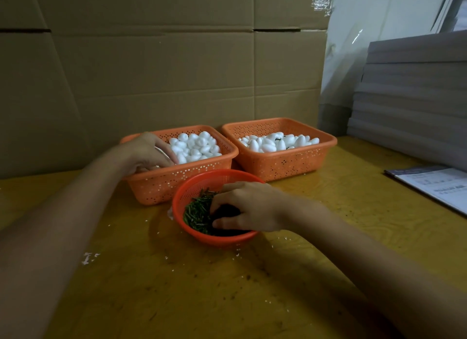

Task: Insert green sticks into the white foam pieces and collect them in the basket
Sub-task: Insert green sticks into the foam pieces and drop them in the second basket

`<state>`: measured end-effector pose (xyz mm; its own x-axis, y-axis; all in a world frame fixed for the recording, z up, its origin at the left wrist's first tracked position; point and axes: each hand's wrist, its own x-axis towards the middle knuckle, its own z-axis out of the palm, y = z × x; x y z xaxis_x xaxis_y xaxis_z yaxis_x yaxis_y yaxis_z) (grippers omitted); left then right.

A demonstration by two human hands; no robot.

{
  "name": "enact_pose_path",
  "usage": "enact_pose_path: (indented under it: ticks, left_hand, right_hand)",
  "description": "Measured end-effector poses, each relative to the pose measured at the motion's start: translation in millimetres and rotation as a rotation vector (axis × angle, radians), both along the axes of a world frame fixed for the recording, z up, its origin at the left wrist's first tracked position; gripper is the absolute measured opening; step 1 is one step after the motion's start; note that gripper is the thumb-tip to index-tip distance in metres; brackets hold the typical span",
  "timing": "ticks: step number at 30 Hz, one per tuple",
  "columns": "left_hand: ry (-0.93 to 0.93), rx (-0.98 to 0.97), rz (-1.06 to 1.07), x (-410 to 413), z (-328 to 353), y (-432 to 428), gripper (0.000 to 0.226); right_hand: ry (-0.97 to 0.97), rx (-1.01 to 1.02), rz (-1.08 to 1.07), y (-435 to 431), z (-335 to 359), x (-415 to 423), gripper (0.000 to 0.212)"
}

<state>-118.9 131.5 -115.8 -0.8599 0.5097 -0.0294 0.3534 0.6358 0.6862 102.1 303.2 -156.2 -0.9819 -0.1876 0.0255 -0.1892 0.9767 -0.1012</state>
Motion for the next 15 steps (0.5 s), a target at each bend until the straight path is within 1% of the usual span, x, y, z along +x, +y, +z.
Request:
enact_pose_path:
  ticks: [2,5,9,12,15]
  left_hand:
    - [0.025,0.081,0.031,2.6,3.2,-4.0,0.03]
    - [-0.019,0.284,-0.019,13.6,13.2,-11.8,0.036]
    - [-0.147,0.594,-0.087,42.1,27.2,-27.3,0.027]
    - [-0.263,0.713,-0.132,68.7,19.8,-40.6,0.026]
    - [-0.34,0.855,-0.111,94.4,-2.1,-47.2,0.02]
  right_hand:
    - [-0.004,0.005,-0.004,-0.6,0.3,0.6,0.037]
    - [-0.006,0.004,0.002,-1.4,0.3,0.9,0.037]
    - [0.011,-0.013,0.008,-0.7,0.1,1.1,0.035]
    - [0.08,-0.03,0.041,-1.1,-0.7,1.0,0.03]
    - [0.136,-0.042,0.057,-3.1,-2.5,0.9,0.025]
